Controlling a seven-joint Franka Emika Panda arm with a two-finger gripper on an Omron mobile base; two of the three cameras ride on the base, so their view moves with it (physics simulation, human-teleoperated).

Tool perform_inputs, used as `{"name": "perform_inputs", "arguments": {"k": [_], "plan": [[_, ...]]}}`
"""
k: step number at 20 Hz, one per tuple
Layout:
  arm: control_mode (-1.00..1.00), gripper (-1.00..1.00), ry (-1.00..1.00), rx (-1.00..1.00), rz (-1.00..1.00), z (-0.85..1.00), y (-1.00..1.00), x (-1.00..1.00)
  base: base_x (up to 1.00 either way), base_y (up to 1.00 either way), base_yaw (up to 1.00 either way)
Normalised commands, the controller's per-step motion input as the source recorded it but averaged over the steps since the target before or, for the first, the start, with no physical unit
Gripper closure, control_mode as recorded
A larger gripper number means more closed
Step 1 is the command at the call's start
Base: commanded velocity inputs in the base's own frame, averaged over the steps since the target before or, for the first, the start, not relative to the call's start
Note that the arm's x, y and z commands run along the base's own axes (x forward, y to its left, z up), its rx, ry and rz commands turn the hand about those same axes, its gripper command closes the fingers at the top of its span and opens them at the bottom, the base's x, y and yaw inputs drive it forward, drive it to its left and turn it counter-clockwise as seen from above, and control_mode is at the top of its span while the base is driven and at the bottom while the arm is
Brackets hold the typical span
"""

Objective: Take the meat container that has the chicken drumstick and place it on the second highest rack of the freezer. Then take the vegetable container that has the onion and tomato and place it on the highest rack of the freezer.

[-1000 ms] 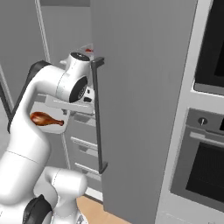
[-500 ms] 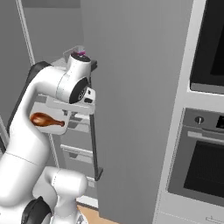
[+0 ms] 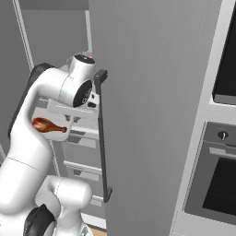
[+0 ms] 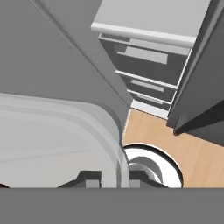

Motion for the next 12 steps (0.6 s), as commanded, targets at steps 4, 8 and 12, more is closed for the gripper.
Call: {"name": "perform_inputs", "arguments": {"k": [4, 8, 12], "plan": [[-1.00, 1.00, 0.00, 0.06, -0.28, -0.21, 0.20, 0.03, 0.00, 0.00, 0.00], [-1.00, 1.00, 0.01, 0.03, -0.70, -0.44, 0.03, 0.38, 0.00, 0.00, 0.00], [-1.00, 1.00, 0.07, 0.06, -0.74, -0.60, 0.13, 0.44, 0.00, 0.00, 0.00]]}}
